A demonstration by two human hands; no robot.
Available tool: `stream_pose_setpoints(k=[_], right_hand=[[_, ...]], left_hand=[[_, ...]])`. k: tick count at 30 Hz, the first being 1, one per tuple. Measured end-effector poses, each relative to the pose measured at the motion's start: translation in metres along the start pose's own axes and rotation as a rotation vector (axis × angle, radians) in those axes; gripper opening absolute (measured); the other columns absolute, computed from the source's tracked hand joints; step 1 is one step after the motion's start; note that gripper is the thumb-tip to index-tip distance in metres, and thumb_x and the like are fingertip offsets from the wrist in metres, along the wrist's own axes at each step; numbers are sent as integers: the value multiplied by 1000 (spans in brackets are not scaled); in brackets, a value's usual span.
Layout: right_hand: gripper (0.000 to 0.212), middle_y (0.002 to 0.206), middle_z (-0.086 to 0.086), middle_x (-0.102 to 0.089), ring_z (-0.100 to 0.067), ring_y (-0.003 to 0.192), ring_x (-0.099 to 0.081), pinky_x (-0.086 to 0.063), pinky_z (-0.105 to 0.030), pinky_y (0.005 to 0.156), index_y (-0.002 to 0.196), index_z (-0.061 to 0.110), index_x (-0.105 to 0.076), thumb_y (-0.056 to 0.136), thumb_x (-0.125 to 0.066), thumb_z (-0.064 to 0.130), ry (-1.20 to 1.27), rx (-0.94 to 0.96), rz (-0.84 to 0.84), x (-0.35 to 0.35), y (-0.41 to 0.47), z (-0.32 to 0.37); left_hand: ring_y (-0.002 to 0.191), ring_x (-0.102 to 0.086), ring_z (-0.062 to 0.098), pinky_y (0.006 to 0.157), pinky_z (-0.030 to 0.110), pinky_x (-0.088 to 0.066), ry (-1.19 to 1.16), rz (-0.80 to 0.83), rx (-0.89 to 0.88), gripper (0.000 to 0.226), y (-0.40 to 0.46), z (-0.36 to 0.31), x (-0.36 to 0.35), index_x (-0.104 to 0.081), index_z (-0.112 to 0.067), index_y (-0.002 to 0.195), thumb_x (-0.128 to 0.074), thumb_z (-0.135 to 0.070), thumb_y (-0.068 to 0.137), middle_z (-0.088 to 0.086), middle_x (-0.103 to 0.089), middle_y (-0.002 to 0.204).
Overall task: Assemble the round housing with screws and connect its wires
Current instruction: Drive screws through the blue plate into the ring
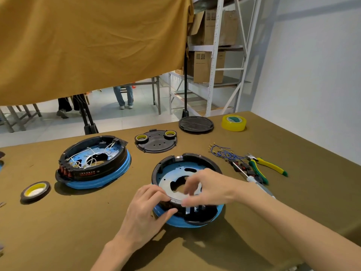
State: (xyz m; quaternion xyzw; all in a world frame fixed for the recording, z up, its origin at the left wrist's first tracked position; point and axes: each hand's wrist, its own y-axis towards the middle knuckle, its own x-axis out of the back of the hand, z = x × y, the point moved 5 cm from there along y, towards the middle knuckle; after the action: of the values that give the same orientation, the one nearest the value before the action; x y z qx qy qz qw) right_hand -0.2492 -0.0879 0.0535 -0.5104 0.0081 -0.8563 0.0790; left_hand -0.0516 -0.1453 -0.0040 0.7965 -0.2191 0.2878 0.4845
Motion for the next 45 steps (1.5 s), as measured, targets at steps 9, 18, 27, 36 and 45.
stream_pose_setpoints(k=[9,18,27,36,45], right_hand=[[10,83,7,-70,-13,78,-62,-54,-41,77,84,25,-72,87,-75,34,-62,67,-2,4,-22,-19],[29,127,12,-64,-10,141,-37,-4,-42,127,116,35,-74,90,-73,46,-323,30,-166,16,-23,-46],[26,134,6,-53,-16,119,-55,-49,-38,103,112,31,-71,89,-73,42,-182,-105,-304,18,-34,-59],[25,136,8,-57,-8,125,-50,-42,-32,107,114,35,-72,89,-74,32,84,-78,-279,70,-16,-52],[11,106,2,-70,-13,97,-63,-46,-17,80,108,19,-69,100,-62,18,162,-363,-723,67,-51,-111]], left_hand=[[122,-50,0,111,15,-38,16,72,-34,50,-4,-9,-9,-59,-31,124,-63,-66,89,-15,-60,124],[130,-50,1,115,13,-32,-8,132,-4,69,0,-12,-21,-44,-32,143,-70,-57,84,-15,-58,135],[132,-42,9,120,32,-33,168,172,-130,75,8,-21,-40,-45,-33,141,-67,-69,79,-13,-52,137],[113,-49,15,105,35,-48,185,-44,-170,92,37,-30,-29,-50,-19,132,-99,-34,55,1,-64,118],[103,-61,8,81,24,-55,-189,-273,150,79,75,-34,22,-50,-34,132,-87,-46,63,-16,-59,114]])
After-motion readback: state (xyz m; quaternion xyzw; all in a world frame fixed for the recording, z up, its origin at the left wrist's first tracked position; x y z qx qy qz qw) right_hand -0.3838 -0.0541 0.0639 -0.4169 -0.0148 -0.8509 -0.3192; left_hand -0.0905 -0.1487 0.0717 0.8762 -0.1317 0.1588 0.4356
